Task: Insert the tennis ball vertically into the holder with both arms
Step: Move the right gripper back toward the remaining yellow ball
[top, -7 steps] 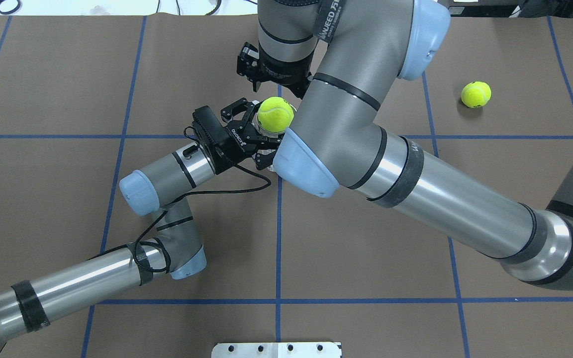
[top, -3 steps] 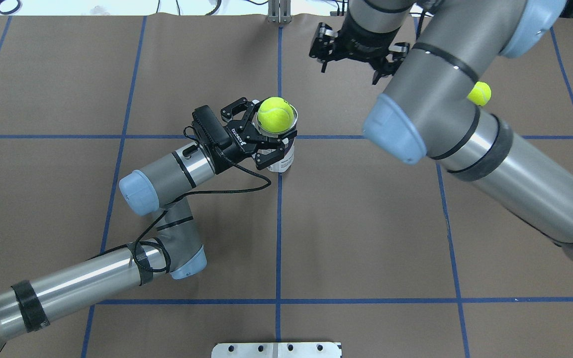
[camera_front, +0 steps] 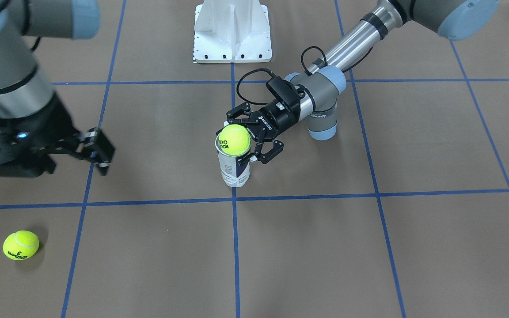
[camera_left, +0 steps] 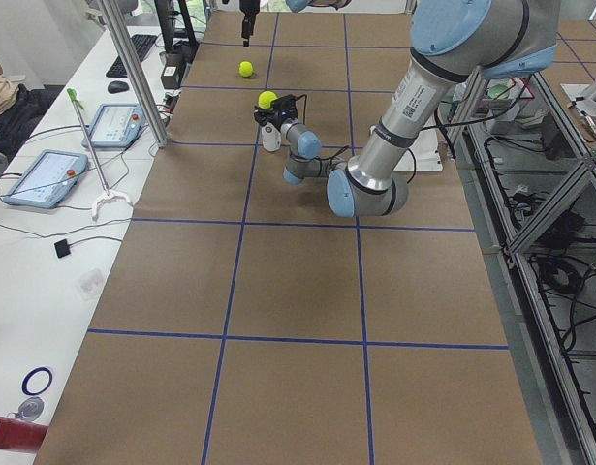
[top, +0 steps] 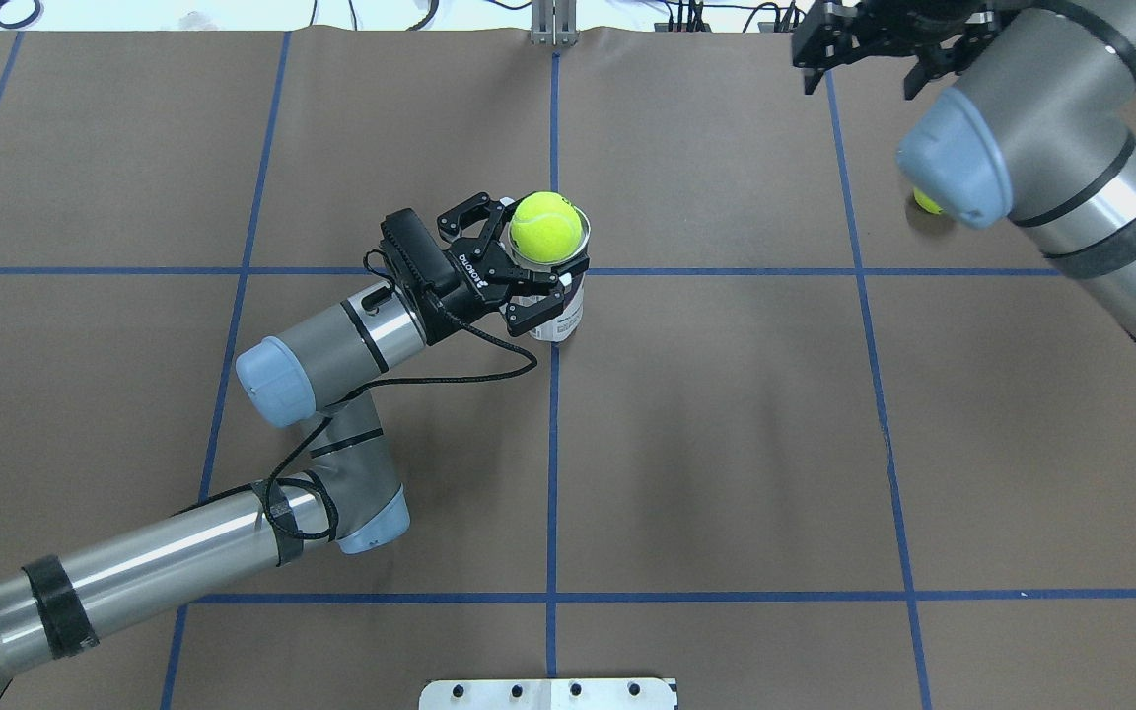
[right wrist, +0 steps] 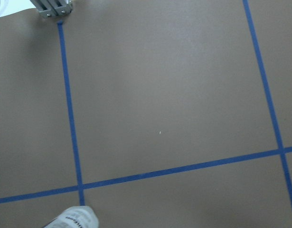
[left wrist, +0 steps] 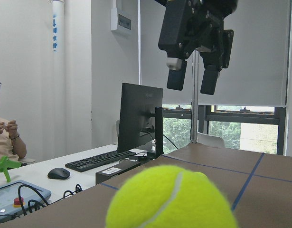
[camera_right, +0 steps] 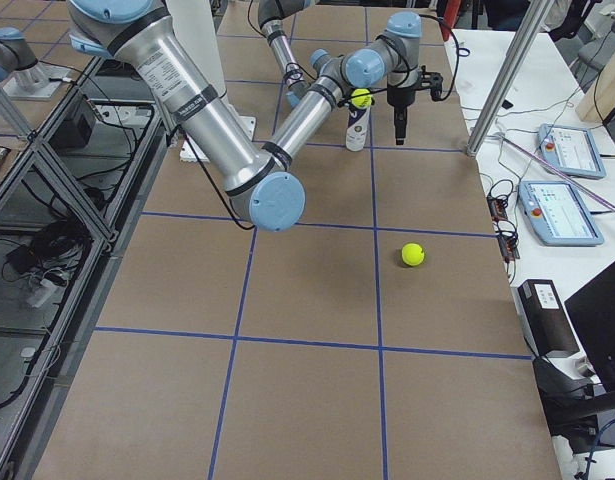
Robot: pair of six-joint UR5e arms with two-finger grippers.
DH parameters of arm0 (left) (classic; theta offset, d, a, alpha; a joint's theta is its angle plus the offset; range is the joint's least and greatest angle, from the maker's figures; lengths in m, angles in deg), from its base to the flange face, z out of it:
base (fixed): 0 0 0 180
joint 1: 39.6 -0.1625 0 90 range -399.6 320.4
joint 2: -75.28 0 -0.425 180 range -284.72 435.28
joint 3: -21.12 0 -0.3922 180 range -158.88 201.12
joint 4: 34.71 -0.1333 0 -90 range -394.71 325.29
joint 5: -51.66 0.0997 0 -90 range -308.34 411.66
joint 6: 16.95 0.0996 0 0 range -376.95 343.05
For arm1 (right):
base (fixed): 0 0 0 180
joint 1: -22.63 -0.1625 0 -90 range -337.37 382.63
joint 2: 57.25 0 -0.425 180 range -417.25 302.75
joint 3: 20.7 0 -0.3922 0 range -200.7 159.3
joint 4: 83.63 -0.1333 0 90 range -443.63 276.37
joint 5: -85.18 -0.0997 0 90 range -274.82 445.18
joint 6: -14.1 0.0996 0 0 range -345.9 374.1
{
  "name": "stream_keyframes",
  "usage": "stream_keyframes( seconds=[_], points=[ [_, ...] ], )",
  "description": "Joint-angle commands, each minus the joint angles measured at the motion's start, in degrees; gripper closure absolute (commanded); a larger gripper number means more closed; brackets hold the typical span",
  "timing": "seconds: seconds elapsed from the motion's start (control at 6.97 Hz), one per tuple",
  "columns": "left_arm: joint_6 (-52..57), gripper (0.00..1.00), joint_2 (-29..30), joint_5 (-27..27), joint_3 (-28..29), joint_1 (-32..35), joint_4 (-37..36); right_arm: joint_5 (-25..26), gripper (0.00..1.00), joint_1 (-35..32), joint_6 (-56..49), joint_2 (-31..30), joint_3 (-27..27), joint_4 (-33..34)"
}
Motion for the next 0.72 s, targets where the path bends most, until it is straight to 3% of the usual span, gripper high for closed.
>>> stream_keyframes(
  seconds=[0.0,0.29,0.43,0.57],
  points=[
    [0.0,0.08,0.0,0.0,0.0,0.0,0.0,-2.77,0.01,-5.3,-8.82,-8.56,9.81,-18.95],
    [0.0,0.08,-0.09,0.0,-0.17,0.09,0.0,-2.87,0.01,-6.11,-10.42,-8.95,27.8,-40.86],
    [0.0,0.08,-0.09,0.0,0.0,0.0,0.0,-2.87,0.01,-6.11,-10.42,-9.47,31.63,-46.1],
    [0.0,0.08,-0.09,0.0,0.0,0.09,0.0,-2.78,0.01,-5.93,-10.33,-10.43,31.58,-46.41]
  ],
)
